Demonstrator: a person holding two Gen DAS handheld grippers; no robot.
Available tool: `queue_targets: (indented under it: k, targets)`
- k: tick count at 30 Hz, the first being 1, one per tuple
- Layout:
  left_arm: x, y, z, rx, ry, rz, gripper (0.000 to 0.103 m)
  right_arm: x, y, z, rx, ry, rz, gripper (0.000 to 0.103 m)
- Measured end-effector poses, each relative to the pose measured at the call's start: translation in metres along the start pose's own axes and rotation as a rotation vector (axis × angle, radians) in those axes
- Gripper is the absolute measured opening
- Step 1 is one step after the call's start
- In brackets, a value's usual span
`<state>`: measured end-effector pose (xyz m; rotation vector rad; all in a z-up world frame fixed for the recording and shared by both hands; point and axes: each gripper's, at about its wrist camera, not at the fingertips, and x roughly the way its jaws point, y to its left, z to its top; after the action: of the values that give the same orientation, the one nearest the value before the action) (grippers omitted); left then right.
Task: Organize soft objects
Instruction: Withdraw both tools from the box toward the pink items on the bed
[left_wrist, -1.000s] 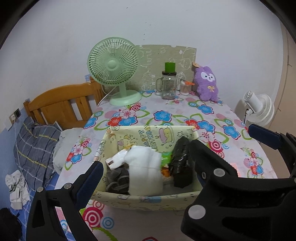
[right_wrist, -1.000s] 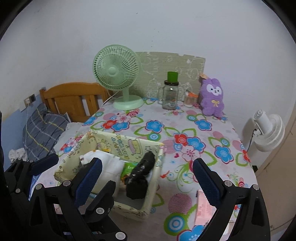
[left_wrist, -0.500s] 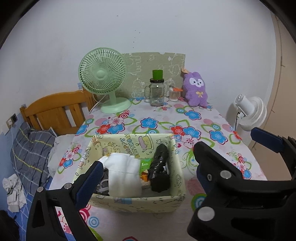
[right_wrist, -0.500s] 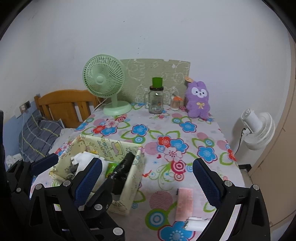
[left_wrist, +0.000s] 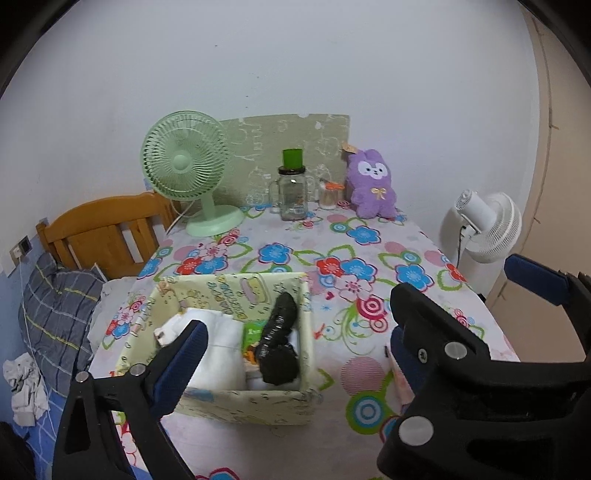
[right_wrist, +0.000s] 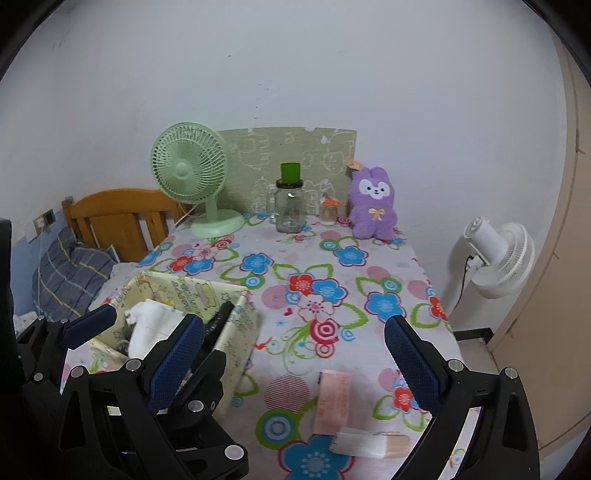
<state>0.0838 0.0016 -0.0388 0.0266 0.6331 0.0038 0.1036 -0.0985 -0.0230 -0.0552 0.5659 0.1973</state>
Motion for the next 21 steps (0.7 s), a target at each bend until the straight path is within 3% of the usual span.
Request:
queue_targets:
  k: [15,21]
  targets:
    - [0.008,-0.046,-0.019,0.034,0.032,-0.06,0.096,-0.003,-0.043,-0.03,0.051,0.009,-0.017,0.1]
    - [0.019,-0.059,-0.03,0.031,0.079,-0.101,0.096,0.001,-0.057,-0.044,0.064,0.024,-0.023,0.1]
